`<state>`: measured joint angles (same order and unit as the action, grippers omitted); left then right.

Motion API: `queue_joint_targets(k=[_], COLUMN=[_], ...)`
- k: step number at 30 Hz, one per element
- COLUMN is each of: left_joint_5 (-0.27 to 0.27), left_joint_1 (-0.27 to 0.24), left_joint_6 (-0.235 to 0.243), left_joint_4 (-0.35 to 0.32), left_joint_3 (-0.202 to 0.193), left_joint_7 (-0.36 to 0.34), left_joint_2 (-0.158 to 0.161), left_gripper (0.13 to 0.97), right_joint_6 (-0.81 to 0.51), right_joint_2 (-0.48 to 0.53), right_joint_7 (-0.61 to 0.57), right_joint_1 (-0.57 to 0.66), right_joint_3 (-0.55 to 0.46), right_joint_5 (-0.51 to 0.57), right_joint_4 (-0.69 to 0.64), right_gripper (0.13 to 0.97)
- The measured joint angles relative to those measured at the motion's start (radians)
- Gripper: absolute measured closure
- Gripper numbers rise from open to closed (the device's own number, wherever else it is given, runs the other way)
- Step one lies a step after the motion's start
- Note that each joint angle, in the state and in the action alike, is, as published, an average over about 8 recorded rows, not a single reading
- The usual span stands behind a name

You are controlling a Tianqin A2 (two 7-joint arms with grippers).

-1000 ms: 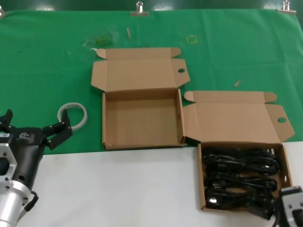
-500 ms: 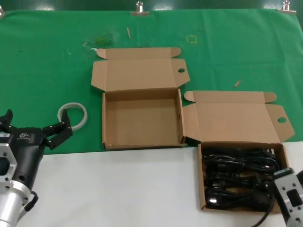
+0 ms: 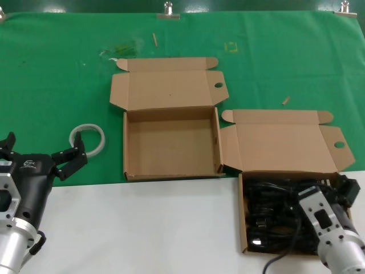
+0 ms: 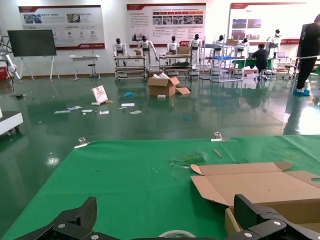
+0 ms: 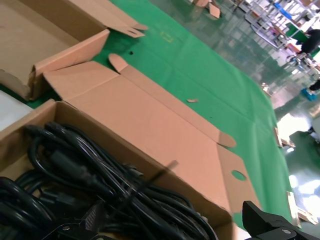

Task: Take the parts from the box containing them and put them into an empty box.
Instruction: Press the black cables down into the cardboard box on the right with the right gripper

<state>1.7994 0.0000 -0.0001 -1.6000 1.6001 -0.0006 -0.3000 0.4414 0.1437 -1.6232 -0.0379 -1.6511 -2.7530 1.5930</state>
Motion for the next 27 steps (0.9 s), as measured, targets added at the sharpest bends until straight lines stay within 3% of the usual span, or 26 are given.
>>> queue_joint_targets(k=[11, 27], left_joint_5=[0.000, 0.000], left_joint_1=[0.000, 0.000], left_joint_6=[0.000, 0.000], left_joint_4=[0.000, 0.000], left_joint_3=[0.000, 0.000], left_joint_7=[0.000, 0.000], left_joint_2=[0.000, 0.000], left_gripper=[0.132, 0.132], right_joint_6=[-0.014, -0.011], right_joint_2=[0.000, 0.001], right_joint_7=[0.005, 0.049], right_joint_1=[0.047, 0.017], right_joint_3=[-0.017, -0.027], right_joint_5=[0.000, 0.000], right_joint_4=[-0.089, -0.074], right_gripper=[0.129, 0.171])
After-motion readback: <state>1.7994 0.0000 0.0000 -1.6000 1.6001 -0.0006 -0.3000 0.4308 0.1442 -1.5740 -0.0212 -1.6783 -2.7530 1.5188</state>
